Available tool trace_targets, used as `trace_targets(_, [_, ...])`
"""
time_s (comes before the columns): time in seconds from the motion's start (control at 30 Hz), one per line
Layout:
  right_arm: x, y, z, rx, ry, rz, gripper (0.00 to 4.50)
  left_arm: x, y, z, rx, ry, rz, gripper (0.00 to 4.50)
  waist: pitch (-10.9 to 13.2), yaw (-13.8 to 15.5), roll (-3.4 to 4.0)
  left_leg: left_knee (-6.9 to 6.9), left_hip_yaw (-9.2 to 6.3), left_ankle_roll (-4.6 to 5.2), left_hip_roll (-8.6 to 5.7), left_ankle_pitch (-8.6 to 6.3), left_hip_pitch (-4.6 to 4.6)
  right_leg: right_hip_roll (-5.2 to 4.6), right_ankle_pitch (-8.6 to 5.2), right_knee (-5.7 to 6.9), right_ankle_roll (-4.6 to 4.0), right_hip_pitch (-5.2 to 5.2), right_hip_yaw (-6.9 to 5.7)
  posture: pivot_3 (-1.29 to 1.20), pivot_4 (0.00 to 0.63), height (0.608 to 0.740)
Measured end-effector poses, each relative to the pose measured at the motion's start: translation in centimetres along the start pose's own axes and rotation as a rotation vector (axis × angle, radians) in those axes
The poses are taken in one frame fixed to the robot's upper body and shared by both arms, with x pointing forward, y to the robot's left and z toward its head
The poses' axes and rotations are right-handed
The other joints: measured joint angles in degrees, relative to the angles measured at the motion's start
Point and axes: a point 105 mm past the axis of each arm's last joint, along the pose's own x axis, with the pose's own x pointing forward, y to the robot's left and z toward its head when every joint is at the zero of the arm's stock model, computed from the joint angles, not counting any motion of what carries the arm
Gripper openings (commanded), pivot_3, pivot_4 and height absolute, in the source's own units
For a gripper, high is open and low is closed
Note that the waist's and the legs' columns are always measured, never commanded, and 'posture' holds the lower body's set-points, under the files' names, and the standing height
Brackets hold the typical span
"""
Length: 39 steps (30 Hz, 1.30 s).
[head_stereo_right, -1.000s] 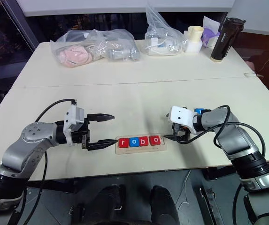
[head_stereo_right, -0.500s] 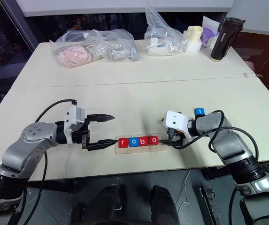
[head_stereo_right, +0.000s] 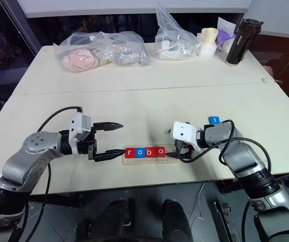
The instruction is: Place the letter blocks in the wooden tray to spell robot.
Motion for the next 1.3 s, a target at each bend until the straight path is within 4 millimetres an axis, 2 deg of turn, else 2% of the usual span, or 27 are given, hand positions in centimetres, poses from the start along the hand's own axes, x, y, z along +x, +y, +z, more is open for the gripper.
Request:
trace_targets(0.1, [-1.9, -1.4, -0.4, 0.007, 0.023, -0.072, 4.46, 0.0, 0.0, 0.0, 0.0, 0.0, 0.0, 4.5, 0.0, 0.03, 0.0, 0.04, 0.01, 0.0, 0.0, 0.0, -0.05, -0.02, 0.0, 0.0, 0.0, -0.01, 0.0, 0.0, 0.15, 0.738])
trace_targets(0.2, [-5.3, -4.8, -0.3, 0.096, -0.01, -0.299, 4.46, 0.0, 0.0, 0.0, 0.001, -0.002, -0.001, 4.5, 0.0, -0.03, -0.01, 0.04, -0.01, -0.01, 0.01, -0.01, -0.05, -0.02, 0.0, 0.0, 0.0, -0.01, 0.01, 0.0, 0.15, 0.738])
trace_targets(0.3, [-7.0, -6.9, -0.9, 0.194, -0.021, -0.502, 4.46, 0.0, 0.0, 0.1, 0.001, -0.005, -0.001, 4.5, 0.0, -0.15, -0.01, 0.03, -0.02, -0.02, 0.04, -0.01, -0.05, -0.01, 0.0, 0.0, -0.01, -0.03, 0.02, 0.0, 0.15, 0.738])
trace_targets(0.47, [-7.2, -7.8, -5.4, 0.465, 0.099, -0.782, 4.46, 0.2, -0.1, 0.1, 0.0, -0.016, -0.008, 4.5, -0.01, -0.01, 0.01, 0.03, -0.01, -0.01, 0.02, -0.01, -0.13, -0.03, 0.01, 0.01, -0.02, -0.1, 0.06, 0.0, 0.15, 0.738])
trace_targets(0.6, [-7.2, -7.8, -7.3, 0.606, 0.147, -0.911, 4.46, 0.5, 0.0, 0.3, 0.002, -0.023, -0.017, 4.5, -0.01, -0.08, 0.01, 0.03, -0.01, 0.0, 0.01, 0.0, -0.16, -0.01, 0.01, 0.01, -0.02, -0.12, 0.04, 0.0, 0.15, 0.738])
trace_targets(0.73, [-6.2, -7.1, -9.9, 0.806, 0.169, -0.982, 4.46, 0.6, 0.0, 0.5, 0.01, -0.029, -0.03, 4.5, -0.02, -0.14, 0.02, 0.03, 0.0, 0.01, 0.01, 0.0, -0.16, 0.03, 0.01, 0.02, -0.02, -0.11, 0.01, 0.0, 0.15, 0.738])
trace_targets(1.03, [-5.9, -7.8, -10.7, 0.967, 0.121, -1.02, 4.46, 0.5, -0.2, 0.4, 0.005, -0.021, -0.049, 4.5, -0.04, -0.31, 0.02, 0.22, 0.0, 0.02, 0.02, 0.01, -0.11, 0.17, 0.01, 0.14, -0.01, -0.03, 0.01, 0.0, 0.15, 0.738])
trace_targets(1.1, [-5.7, -7.7, -10.7, 0.994, 0.111, -1.013, 3.92, 0.4, -0.2, 0.5, 0.008, -0.016, -0.053, 4.5, -0.04, -0.45, 0.02, 0.22, 0.0, 0.02, 0.02, 0.01, -0.08, 0.17, 0.01, 0.15, -0.01, 0.0, 0.02, 0.0, 0.15, 0.738])
trace_targets(1.3, [-4.9, -7.5, -10.2, 1.04, 0.08, -0.983, 1.17, 0.3, -0.2, 0.4, 0.01, -0.009, -0.05, 4.5, -0.05, -0.27, 0.03, 0.22, -0.02, 0.02, 0.02, 0.01, -0.07, 0.15, 0.01, 0.17, -0.01, 0.01, 0.01, 0.0, 0.15, 0.738])
